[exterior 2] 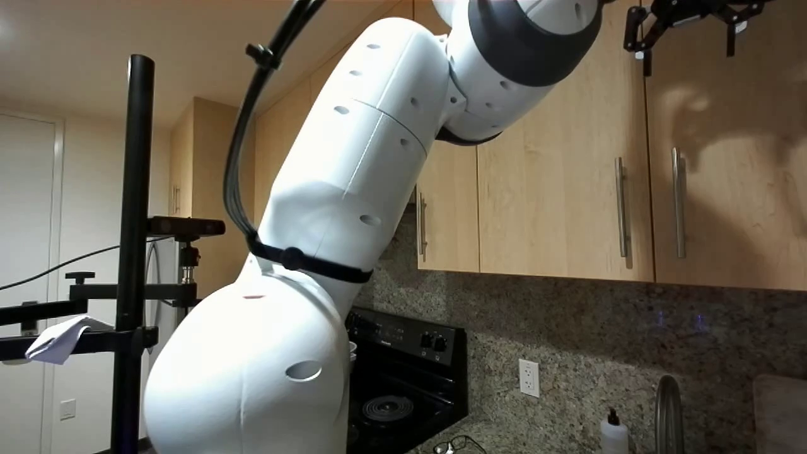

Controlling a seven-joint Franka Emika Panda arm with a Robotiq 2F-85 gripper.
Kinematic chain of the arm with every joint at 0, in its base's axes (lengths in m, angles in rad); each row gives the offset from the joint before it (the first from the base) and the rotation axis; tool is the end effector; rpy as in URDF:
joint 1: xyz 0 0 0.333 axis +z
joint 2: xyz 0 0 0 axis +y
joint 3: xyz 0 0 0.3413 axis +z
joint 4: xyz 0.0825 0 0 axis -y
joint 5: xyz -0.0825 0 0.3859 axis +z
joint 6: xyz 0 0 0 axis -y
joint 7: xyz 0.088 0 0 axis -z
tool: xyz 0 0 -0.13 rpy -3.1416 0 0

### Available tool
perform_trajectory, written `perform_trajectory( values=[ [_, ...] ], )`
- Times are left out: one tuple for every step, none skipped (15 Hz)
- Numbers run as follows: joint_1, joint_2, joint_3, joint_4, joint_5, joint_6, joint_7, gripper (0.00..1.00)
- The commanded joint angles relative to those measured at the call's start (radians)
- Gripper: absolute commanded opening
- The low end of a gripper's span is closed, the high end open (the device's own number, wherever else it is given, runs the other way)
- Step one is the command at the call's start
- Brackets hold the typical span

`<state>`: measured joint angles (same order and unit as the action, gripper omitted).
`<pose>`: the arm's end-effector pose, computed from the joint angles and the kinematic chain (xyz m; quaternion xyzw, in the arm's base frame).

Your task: Close the open upper cabinet door

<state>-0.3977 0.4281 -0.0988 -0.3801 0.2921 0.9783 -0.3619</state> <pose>0.5095 -0.1961 0.8258 -0.9917 -0.0308 -0.1140 0.0506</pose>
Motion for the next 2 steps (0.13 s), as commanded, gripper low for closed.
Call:
perform_trajectory(
  values=[
    [-0.027,0.042,0.042,0.080,-0.012,-0.033,0.016,1.00],
    [-0.027,0.042,0.042,0.080,-0.012,-0.034,0.017,1.00]
  ],
)
